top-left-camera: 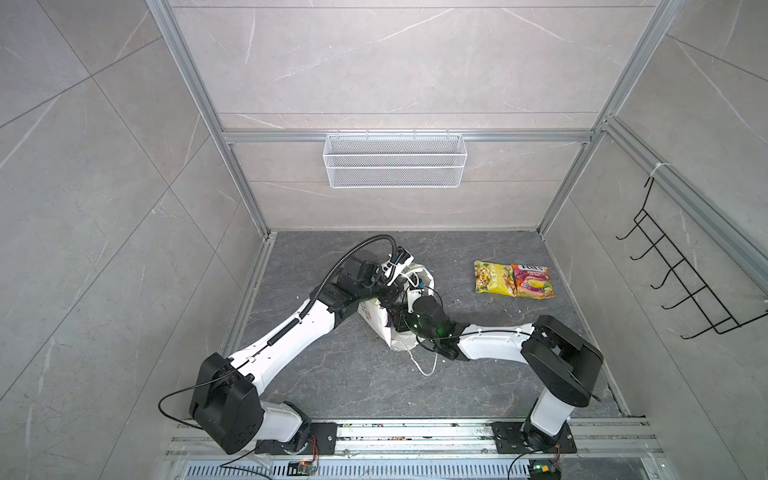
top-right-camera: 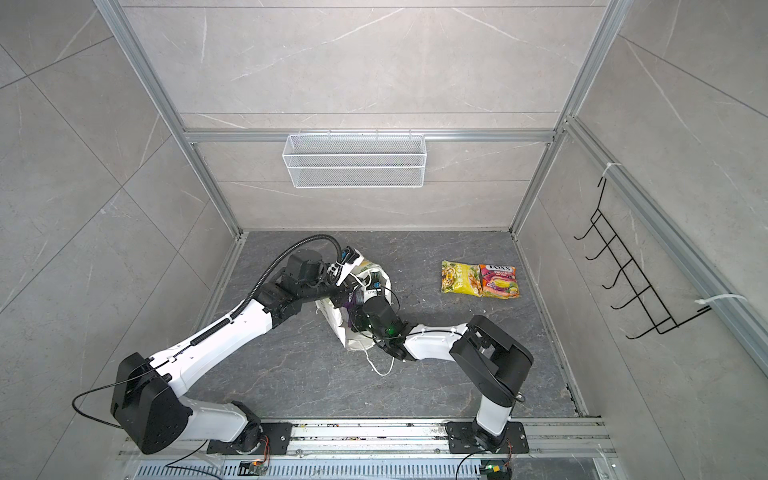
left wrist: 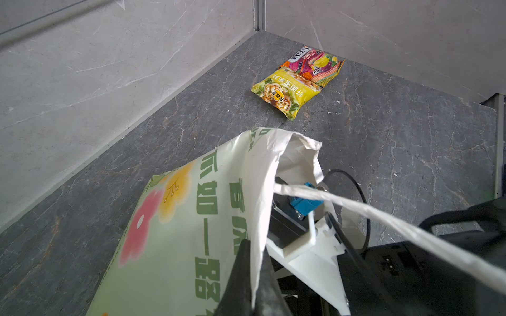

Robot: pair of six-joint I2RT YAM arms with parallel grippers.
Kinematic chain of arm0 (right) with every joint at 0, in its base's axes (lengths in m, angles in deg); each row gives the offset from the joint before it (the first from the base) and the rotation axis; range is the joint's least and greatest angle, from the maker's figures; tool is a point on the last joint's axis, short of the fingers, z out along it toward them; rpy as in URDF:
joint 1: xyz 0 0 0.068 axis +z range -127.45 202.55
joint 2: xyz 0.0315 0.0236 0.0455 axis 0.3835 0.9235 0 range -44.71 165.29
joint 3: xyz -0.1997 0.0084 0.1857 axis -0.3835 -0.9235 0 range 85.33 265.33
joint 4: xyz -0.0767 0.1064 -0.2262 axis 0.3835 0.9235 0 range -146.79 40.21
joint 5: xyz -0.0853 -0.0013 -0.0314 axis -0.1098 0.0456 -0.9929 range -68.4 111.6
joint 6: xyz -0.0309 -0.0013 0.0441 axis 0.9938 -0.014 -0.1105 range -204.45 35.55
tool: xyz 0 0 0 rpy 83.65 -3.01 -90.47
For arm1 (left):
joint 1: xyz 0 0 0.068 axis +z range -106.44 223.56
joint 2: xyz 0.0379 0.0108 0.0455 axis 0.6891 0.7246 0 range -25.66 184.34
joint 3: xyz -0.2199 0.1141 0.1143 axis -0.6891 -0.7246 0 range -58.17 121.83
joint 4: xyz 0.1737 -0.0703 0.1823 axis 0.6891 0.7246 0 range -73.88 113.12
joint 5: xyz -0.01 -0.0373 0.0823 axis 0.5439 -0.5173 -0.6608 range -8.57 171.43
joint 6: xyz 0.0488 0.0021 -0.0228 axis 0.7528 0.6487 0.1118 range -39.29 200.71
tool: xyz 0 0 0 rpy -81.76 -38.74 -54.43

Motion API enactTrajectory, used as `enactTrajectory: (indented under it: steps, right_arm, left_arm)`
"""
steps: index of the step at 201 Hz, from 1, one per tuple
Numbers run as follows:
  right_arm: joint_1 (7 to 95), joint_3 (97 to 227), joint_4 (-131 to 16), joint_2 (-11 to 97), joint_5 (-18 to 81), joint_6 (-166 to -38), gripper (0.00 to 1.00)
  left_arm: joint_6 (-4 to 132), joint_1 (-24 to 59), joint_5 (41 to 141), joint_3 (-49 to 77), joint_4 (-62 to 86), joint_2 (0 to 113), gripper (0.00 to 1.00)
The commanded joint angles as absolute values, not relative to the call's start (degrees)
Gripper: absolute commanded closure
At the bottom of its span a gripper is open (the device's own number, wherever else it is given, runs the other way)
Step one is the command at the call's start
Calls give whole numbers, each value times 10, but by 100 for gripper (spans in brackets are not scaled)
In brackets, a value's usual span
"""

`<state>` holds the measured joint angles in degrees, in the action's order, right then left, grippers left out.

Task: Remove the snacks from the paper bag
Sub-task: 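Reach the right gripper into the bag and grasp the purple Fox's Berries packet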

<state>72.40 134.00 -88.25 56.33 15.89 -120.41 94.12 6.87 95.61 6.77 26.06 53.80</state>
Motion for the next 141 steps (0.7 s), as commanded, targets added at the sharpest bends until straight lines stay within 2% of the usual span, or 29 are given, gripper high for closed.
enactTrajectory:
  steps: [1,25,46,96,119,141]
  right_arm:
    - [724,1361,-904,582,163,-1198,59]
    - [723,1390,-883,606,146,-1204,57]
    - [723,1412,-868,622,141,-1209,58]
    - [724,1418,-871,617,158,-1209,87]
    - [724,1404,-872,598,161,-1209,94]
    - [724,1392,-859,569,160,-1207,95]
  left_arm:
    - [927,66,983,82,220,520,100]
    - [927,66,981,78,217,517,100]
    - [924,66,984,78,217,516,100]
    - [920,65,974,65,207,515,100]
    - [924,66,962,56,203,511,100]
    - [920,66,950,51,194,508,100]
